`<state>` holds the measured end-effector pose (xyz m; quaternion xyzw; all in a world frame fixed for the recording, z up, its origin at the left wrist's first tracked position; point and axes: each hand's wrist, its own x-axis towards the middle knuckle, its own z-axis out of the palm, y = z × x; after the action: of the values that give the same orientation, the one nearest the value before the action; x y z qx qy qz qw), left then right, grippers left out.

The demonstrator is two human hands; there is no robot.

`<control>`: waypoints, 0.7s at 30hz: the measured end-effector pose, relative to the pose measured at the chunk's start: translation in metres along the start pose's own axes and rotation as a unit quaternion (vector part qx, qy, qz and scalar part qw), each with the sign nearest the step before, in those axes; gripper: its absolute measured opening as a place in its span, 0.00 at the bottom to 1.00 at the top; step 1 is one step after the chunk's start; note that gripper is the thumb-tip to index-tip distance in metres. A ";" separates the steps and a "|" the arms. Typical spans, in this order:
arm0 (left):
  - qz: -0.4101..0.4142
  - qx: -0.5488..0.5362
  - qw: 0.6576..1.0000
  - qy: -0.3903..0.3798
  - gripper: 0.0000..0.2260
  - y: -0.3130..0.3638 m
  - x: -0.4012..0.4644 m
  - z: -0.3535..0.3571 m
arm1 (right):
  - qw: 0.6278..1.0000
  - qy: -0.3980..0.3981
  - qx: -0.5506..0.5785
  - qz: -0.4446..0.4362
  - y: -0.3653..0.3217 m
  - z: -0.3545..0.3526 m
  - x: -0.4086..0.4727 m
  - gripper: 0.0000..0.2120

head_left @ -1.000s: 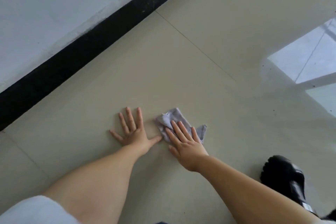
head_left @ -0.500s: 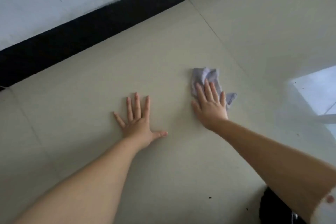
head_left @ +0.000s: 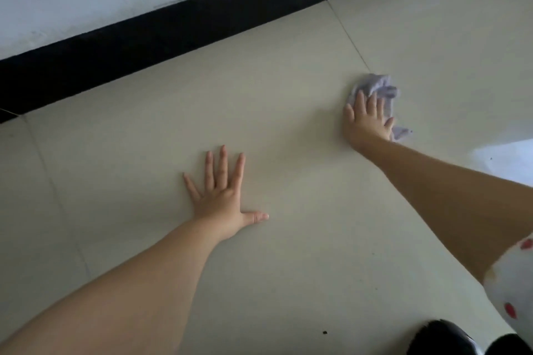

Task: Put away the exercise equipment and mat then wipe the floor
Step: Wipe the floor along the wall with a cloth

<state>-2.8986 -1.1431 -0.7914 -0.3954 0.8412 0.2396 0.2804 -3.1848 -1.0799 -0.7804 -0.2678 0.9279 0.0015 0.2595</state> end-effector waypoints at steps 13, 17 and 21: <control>-0.026 0.007 0.999 -0.040 0.56 0.003 0.000 -0.005 | 0.966 0.032 -0.149 -0.209 -0.012 0.006 0.062 0.27; -0.030 0.013 0.998 -0.058 0.56 0.004 -0.001 -0.009 | 0.999 0.023 0.014 0.037 0.064 -0.036 0.083 0.25; -0.029 0.008 0.997 -0.068 0.56 0.005 -0.002 -0.014 | 0.999 0.031 -0.019 -0.022 0.018 -0.011 0.037 0.25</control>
<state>-2.9055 -1.1473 -0.7790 -0.4004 0.8100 0.2507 0.3476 -3.2258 -1.0842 -0.7913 -0.2926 0.9292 0.0049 0.2258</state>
